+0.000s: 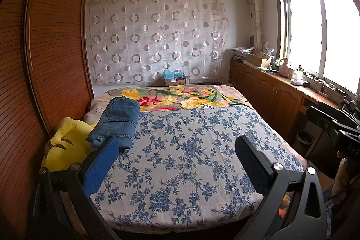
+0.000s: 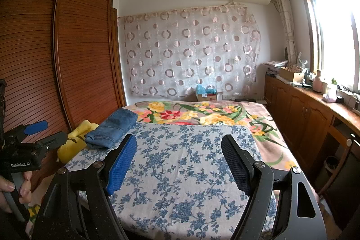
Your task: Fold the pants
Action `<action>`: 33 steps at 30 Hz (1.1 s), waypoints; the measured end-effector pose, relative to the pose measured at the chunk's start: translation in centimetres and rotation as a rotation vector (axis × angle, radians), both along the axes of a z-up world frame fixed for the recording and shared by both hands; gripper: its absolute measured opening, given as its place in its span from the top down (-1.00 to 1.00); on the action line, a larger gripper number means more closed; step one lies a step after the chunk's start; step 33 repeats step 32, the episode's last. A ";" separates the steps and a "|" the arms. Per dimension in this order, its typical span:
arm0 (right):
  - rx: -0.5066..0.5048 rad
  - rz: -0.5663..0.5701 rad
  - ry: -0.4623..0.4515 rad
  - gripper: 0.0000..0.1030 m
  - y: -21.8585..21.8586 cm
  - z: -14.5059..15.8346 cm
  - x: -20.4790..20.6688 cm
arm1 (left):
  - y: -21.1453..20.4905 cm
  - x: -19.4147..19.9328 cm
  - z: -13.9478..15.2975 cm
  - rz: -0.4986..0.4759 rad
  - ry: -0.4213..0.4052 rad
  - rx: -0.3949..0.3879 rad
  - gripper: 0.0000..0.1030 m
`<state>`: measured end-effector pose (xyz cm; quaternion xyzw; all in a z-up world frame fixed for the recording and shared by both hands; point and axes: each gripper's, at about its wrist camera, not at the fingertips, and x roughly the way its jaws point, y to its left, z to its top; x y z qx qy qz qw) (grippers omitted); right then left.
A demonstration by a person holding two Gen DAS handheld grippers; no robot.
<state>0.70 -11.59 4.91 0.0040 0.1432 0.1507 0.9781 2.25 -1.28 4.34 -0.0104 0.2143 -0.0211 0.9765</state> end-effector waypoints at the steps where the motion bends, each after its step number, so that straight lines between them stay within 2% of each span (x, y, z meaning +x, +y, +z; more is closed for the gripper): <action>1: 0.000 0.001 0.000 -0.54 0.2 -0.2 -0.2 | 0.0 0.0 0.0 0.001 0.000 0.000 -0.99; 33: -0.002 0.005 0.007 -0.54 0.2 -0.1 -0.2 | 0.1 0.2 0.0 -0.004 -0.003 -0.001 -1.00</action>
